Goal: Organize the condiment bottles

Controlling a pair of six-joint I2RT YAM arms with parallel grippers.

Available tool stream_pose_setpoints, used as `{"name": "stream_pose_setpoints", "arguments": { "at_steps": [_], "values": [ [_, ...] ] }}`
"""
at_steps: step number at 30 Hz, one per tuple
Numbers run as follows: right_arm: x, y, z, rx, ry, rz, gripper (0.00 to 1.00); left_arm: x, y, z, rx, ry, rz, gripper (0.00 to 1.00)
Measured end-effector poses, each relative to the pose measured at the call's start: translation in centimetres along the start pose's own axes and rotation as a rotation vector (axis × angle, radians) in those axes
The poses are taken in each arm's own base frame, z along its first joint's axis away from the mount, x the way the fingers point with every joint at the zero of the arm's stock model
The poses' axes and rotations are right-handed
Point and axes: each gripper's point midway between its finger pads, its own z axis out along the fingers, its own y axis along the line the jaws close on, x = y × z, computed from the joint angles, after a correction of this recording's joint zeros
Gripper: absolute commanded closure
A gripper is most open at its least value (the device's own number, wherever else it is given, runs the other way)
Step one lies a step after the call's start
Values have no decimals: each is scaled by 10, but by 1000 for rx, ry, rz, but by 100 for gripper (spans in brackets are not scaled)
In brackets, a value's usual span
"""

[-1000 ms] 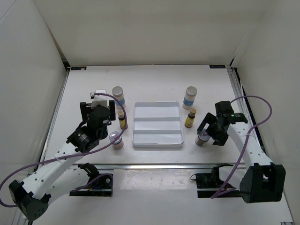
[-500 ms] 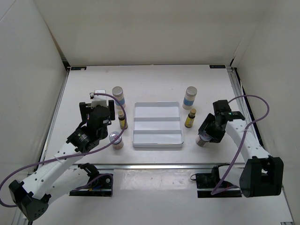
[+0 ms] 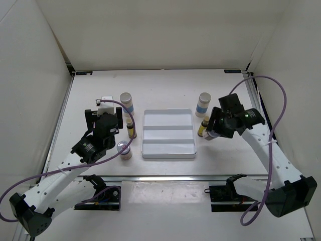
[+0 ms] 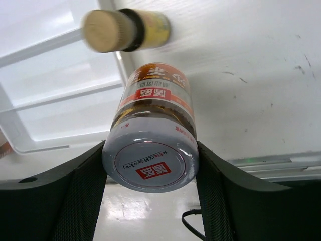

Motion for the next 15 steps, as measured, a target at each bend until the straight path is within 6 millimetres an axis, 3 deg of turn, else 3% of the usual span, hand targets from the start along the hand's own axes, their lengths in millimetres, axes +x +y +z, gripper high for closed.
{"name": "stream_pose_setpoints", "arguments": {
  "at_steps": [5,11,15],
  "values": [
    [13,40,1,-39,48,-157,100,0,0,0,-3,0,0,0],
    [54,77,24,-14,165,-362,100,0,1,0,-5,-1,0,0],
    [71,88,44,33,208,-450,100,0,1,0,-5,-1,0,0]
  ]
}}
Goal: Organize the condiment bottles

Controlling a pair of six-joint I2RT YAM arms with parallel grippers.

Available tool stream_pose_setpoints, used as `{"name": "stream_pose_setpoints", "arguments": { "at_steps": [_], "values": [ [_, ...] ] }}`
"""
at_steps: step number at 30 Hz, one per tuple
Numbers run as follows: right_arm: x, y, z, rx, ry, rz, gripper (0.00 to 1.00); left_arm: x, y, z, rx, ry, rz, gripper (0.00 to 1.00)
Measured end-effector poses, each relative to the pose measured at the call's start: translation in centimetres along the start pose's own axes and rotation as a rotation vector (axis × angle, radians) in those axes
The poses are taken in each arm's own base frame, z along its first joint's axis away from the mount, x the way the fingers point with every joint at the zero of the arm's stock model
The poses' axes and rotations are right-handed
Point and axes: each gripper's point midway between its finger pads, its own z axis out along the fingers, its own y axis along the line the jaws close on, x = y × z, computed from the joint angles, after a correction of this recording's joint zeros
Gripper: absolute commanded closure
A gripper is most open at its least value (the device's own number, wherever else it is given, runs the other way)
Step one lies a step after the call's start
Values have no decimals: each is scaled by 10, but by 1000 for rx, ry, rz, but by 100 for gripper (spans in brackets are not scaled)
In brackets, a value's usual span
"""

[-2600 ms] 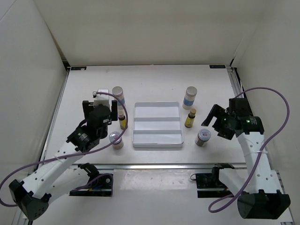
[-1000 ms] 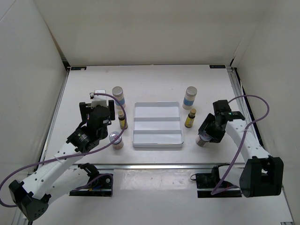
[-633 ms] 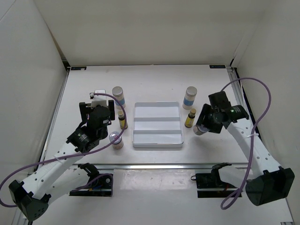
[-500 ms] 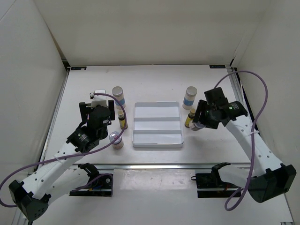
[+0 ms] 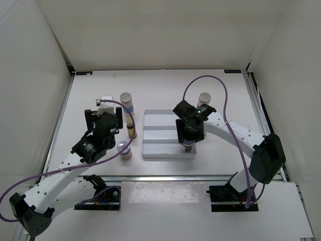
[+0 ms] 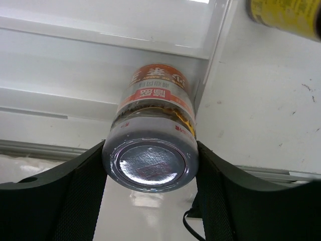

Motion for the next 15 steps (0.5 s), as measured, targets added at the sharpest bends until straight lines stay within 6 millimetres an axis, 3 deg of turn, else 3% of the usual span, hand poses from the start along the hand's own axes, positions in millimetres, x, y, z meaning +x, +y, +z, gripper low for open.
{"name": "stream_pose_setpoints", "arguments": {
  "at_steps": [8,10,14,15],
  "values": [
    [-3,4,24,40,40,-31,100,-2,3,-1,-11,-7,-6,0],
    [-2,7,28,33,48,-29,93,-2,4,-1,-12,-7,-7,0],
    [-1,10,31,21,52,-25,63,-1,4,-2,-13,-5,-15,0],
    [-1,10,31,19,53,-25,51,-1,5,-2,-13,-3,-18,0]
  ]
}}
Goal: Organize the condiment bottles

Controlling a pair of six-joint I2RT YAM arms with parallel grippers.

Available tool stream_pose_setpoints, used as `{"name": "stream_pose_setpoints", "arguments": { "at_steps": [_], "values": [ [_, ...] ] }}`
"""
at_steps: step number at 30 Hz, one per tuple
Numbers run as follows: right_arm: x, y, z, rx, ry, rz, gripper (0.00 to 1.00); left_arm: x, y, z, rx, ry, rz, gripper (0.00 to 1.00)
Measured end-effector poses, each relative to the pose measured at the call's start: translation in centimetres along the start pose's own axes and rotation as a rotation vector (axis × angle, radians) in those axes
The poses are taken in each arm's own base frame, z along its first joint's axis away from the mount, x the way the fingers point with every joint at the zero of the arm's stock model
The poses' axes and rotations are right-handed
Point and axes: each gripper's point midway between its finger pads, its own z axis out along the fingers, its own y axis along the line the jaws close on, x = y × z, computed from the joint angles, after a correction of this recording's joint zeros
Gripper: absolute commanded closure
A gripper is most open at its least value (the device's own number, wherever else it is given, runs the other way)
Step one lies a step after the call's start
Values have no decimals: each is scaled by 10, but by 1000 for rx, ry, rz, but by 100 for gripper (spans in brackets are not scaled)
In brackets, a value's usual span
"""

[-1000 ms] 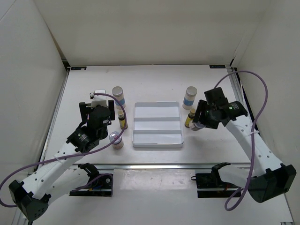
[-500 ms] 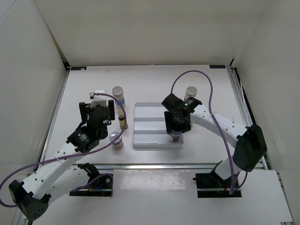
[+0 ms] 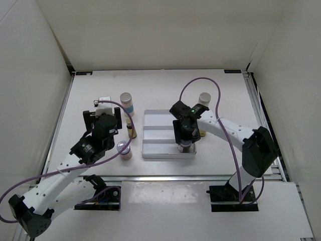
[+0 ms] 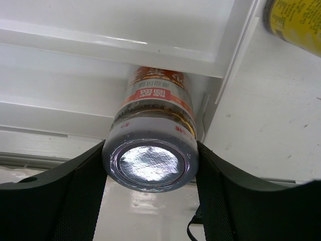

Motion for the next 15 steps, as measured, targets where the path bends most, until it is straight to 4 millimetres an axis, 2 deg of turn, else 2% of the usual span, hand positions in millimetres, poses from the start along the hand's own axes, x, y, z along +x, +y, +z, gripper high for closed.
{"name": "stream_pose_setpoints", "arguments": {
  "at_steps": [3,5,6,7,11,15],
  "values": [
    [0,2,0,-10,-1,4,30,6,-1,-2,8,27,-28,0],
    [-1,2,0,-8,-2,8,23,10,-3,-6,29,65,-62,0],
    [-1,2,0,-7,-5,14,8,10,-4,-8,47,84,-94,0],
    [-2,2,-1,-5,-9,18,4,8,-4,-10,58,103,-133,0],
    [-5,-3,-13,8,-46,20,0,6,-1,-19,84,174,-266,0],
    [-14,-1,-45,-29,-145,12,0,23,-3,-33,102,279,-335,0]
  ]
}}
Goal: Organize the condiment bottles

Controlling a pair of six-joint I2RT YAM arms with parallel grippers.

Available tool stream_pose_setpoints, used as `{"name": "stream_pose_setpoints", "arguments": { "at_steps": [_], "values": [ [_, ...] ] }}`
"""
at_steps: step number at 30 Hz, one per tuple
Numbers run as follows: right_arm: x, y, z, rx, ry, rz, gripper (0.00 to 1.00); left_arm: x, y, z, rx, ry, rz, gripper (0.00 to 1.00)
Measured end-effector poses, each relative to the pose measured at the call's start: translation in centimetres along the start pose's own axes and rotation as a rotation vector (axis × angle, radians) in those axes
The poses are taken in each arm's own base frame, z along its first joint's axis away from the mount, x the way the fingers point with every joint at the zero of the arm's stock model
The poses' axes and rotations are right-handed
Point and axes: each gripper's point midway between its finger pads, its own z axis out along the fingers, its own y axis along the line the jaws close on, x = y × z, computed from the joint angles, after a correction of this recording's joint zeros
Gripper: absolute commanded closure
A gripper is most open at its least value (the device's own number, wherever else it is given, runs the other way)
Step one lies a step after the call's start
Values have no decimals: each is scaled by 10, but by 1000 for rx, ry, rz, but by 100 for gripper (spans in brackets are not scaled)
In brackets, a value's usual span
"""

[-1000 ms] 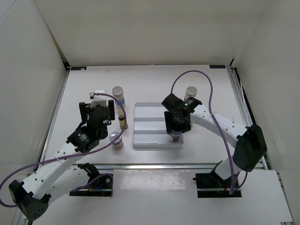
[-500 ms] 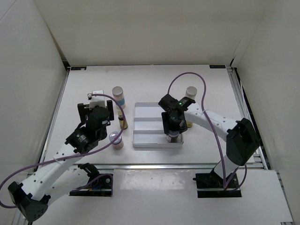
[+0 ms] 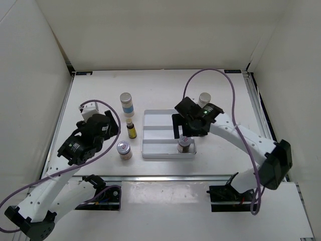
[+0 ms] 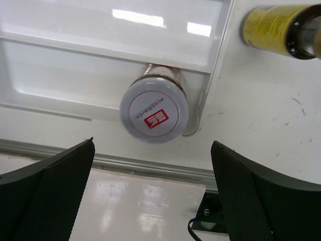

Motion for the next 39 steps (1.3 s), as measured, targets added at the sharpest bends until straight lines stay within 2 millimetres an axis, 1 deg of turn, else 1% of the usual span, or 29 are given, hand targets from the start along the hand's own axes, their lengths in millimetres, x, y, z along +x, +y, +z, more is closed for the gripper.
{"name": "stream_pose_setpoints", "arguments": {
  "at_steps": [3,5,7,11,13,15,18,23,26,27,30,31,33,34,37,39],
  "values": [
    [-11,2,-28,-53,-86,-2,0,21,0,-2,3,95,-26,0],
    [-15,1,-42,-75,-129,1,0,36,-3,0,9,160,-24,0],
    [-17,-1,-49,-84,-151,5,0,55,-7,5,16,233,-3,0],
    [-16,-3,-52,-89,-160,6,0,99,-14,17,52,377,66,0],
    [-13,-5,-50,-84,-152,3,0,113,-15,19,72,418,86,0],
    [-8,-7,-46,-77,-141,0,0,122,-16,22,81,445,97,0],
    [-3,-10,-44,-73,-131,-6,0,131,-19,31,72,480,114,0],
    [-1,-12,-47,-77,-138,-9,0,157,-20,49,24,573,156,0],
    [0,-13,-47,-77,-137,-16,0,173,-15,54,0,618,168,12],
    [0,-13,-47,-77,-137,-18,0,176,-13,54,-4,628,170,23],
    [1,-13,-46,-75,-136,-21,0,176,-13,51,8,625,163,42],
    [1,-13,-46,-75,-136,-22,0,174,-14,50,17,620,161,54],
    [1,-14,-46,-75,-136,-21,0,167,-16,45,44,598,147,65],
    [2,-14,-46,-75,-135,-21,0,161,-18,42,60,583,142,72],
    [4,-15,-44,-71,-129,-22,0,138,-26,32,106,537,134,80],
    [4,-15,-44,-71,-129,-21,0,119,-37,27,144,499,135,81]
  ]
}}
